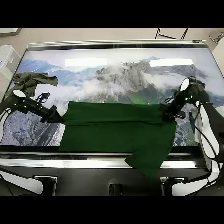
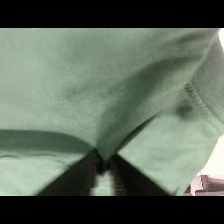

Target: Fold the clothes and pants, and hang the long-sleeved shirts on hangers.

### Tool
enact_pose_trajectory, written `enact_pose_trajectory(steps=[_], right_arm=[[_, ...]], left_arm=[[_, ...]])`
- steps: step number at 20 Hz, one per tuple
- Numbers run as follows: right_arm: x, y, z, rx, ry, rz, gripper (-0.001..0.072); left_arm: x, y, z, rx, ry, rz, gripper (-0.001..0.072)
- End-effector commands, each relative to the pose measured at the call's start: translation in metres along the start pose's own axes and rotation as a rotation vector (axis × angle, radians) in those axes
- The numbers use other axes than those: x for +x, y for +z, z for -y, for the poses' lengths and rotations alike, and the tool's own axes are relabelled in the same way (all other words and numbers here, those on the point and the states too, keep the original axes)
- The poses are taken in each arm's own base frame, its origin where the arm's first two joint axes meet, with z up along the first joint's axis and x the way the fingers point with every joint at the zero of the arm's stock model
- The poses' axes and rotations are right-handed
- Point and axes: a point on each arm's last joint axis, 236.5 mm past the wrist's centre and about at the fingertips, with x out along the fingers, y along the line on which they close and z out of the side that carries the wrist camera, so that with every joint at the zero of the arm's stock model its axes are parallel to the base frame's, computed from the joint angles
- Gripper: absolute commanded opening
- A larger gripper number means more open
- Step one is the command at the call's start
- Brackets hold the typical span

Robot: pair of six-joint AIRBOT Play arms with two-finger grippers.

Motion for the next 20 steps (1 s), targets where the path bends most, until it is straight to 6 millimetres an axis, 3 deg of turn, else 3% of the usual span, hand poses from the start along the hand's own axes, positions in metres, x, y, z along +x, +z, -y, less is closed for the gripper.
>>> enact_pose_trajectory(steps=[1, 3, 4, 6, 7, 9, 11, 13, 20], right_arm=[[-0.01, 0.003, -0.005, -0.022, 0.034, 0.019, 0.0474], [-0.04, -0.001, 0.006, -0.054, 0.05, 0.029, 0.0562], [-0.053, -0.004, 0.02, -0.023, 0.057, 0.034, 0.0565], [-0.068, -0.02, 0.054, 0.079, 0.073, 0.032, 0.0564], [-0.066, -0.031, 0.067, 0.111, 0.07, 0.026, 0.0564], [-0.049, -0.061, 0.08, 0.143, 0.06, 0.002, 0.0565], [-0.029, -0.084, 0.083, 0.142, 0.052, -0.009, 0.0565], [-0.019, -0.099, 0.083, 0.138, 0.054, -0.024, 0.0565], [-0.018, -0.105, 0.08, 0.131, 0.062, -0.038, 0.0565]], left_arm=[[-0.01, -0.006, 0.014, 0.002, -0.072, -0.017, 0.0408], [-0.039, -0.009, 0.016, 0.019, -0.069, 0.018, 0.0408], [-0.056, -0.01, 0.009, 0.016, -0.035, 0.059, 0.0408], [-0.076, -0.026, -0.017, -0.018, 0.071, 0.094, 0.0408], [-0.075, -0.037, -0.03, -0.057, 0.093, 0.096, 0.0408], [-0.048, -0.069, -0.045, -0.125, 0.062, 0.058, 0.0408], [-0.005, -0.101, -0.056, -0.151, 0.035, 0.025, 0.0407], [0.023, -0.12, -0.052, -0.144, -0.022, 0.006, 0.0406], [0.056, -0.135, -0.05, -0.17, -0.053, -0.012, 0.0387]])
